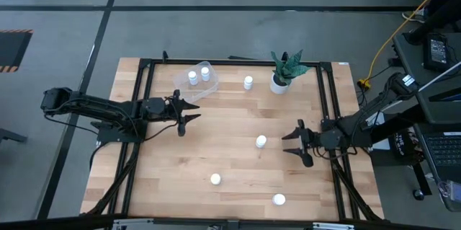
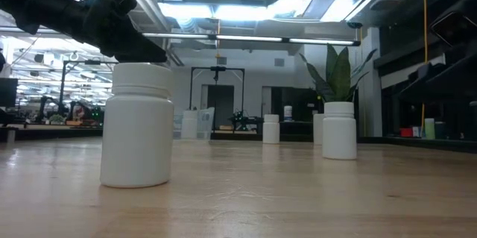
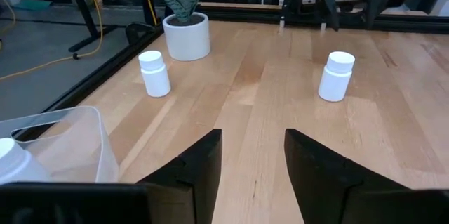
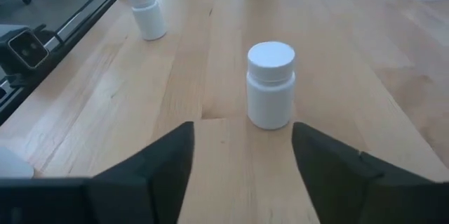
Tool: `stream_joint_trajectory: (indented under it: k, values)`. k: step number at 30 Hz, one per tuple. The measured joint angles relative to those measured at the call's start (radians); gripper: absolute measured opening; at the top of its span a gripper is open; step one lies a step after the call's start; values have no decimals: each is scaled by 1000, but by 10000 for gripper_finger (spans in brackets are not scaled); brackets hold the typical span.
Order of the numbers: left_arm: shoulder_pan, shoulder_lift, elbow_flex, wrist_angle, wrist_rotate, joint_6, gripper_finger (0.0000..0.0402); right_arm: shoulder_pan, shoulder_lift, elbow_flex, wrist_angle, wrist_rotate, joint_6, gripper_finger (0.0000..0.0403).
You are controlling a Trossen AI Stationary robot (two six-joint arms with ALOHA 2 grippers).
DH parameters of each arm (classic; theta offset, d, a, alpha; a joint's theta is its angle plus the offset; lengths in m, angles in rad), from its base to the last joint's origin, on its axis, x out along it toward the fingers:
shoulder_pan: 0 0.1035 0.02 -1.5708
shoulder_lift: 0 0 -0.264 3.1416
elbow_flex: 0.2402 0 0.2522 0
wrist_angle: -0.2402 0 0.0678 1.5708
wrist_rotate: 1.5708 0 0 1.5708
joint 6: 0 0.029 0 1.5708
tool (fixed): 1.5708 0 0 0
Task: Pick and place pill bottles into a basket
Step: Put the white pill bottle into the transparent container
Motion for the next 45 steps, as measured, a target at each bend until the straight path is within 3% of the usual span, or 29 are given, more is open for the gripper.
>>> stream_joint_trajectory:
  k: [13, 21, 45]
  values:
    - [0, 0, 0, 0, -3, 0, 147, -97, 14, 64, -82, 27, -57, 267]
    - [0, 0, 0, -1, -3, 0, 148, -130, 117, 77, -87, 26, 83, 267]
    - [0, 0, 0, -4, -3, 1, 148, -130, 595, 96, 312, -36, 84, 267]
